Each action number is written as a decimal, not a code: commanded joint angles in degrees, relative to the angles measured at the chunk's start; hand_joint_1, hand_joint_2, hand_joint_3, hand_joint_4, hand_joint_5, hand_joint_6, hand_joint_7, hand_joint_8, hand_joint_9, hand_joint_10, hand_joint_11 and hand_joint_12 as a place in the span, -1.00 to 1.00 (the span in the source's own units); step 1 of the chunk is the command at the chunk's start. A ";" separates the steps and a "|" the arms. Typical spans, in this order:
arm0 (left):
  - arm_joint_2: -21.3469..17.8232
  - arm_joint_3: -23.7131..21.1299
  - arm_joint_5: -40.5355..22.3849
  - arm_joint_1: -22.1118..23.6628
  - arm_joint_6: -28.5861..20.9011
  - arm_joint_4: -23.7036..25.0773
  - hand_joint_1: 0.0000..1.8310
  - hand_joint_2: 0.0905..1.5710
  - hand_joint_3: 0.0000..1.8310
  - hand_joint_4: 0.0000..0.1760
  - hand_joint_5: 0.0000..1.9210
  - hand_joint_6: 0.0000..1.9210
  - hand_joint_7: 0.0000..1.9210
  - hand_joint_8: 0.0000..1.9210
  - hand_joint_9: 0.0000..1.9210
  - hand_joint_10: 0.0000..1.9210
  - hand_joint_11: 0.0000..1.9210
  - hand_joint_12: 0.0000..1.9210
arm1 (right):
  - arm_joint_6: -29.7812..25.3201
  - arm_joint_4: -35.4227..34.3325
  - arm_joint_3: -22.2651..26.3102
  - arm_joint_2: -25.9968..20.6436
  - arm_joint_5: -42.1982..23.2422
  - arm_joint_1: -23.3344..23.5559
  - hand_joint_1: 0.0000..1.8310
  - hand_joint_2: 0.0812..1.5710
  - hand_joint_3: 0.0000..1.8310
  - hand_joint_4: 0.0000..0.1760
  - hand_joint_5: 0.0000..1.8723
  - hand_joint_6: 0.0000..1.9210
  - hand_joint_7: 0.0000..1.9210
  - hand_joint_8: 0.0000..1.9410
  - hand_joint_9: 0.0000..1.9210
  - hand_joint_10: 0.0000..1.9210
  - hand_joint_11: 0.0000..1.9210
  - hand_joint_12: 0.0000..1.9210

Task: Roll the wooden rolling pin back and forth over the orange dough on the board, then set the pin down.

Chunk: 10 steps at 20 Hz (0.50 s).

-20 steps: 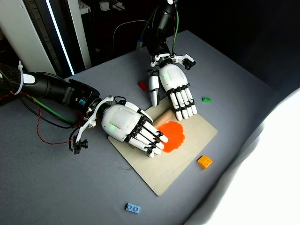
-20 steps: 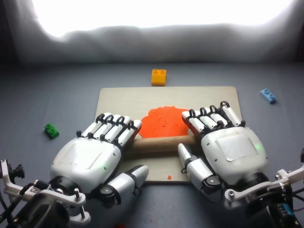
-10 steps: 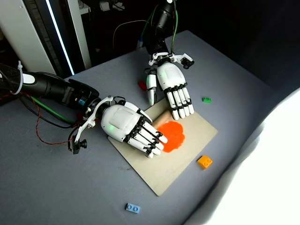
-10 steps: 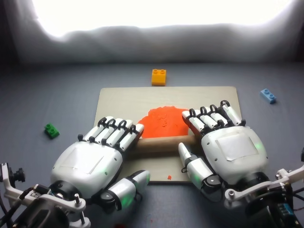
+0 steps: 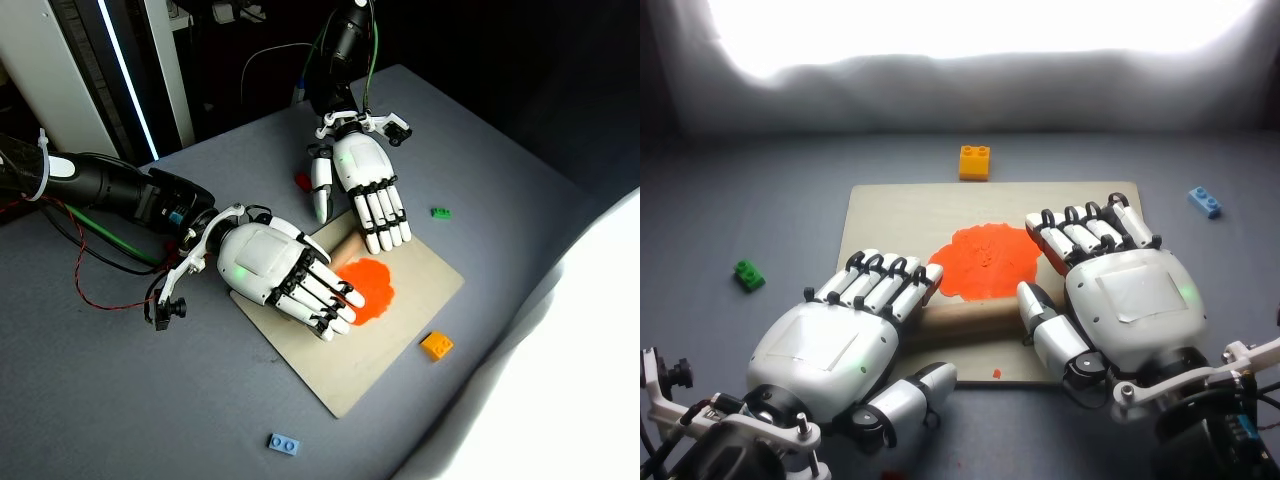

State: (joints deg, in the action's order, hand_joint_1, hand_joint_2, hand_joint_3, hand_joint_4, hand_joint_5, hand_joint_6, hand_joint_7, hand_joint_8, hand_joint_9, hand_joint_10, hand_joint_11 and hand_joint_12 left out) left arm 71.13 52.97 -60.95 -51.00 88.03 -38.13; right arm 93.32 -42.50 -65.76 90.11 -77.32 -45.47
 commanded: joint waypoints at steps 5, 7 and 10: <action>-0.59 0.29 -5.86 1.18 -0.04 3.12 -1.00 0.91 -1.00 -1.00 -0.71 -1.00 -0.61 -1.00 -0.67 -1.00 -1.00 -0.39 | 0.17 3.94 -0.03 -0.70 -6.02 1.33 -1.00 1.00 -0.86 -1.00 -0.59 -1.00 -0.54 -1.00 -0.58 -0.99 -1.00 0.12; -0.60 0.32 -5.75 1.45 -0.04 3.11 -1.00 0.91 -1.00 -1.00 -0.71 -0.99 -0.61 -1.00 -0.67 -1.00 -1.00 -0.39 | 0.13 3.94 -0.03 -0.79 -6.12 1.64 -1.00 1.00 -0.87 -1.00 -0.59 -1.00 -0.54 -1.00 -0.59 -0.99 -1.00 0.12; -0.71 0.31 -5.41 1.89 -0.04 3.10 -1.00 0.92 -1.00 -1.00 -0.71 -1.00 -0.61 -1.00 -0.67 -1.00 -1.00 -0.38 | 0.09 3.94 -0.04 -0.90 -6.14 1.73 -1.00 1.00 -0.86 -1.00 -0.59 -1.00 -0.54 -1.00 -0.59 -0.99 -1.00 0.12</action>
State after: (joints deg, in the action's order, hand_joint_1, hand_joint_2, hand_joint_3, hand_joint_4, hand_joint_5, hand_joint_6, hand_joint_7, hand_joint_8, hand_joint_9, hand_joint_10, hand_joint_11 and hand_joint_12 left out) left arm 71.02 53.10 -60.84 -49.60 88.03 -38.06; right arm 93.32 -42.59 -65.76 89.60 -77.71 -44.12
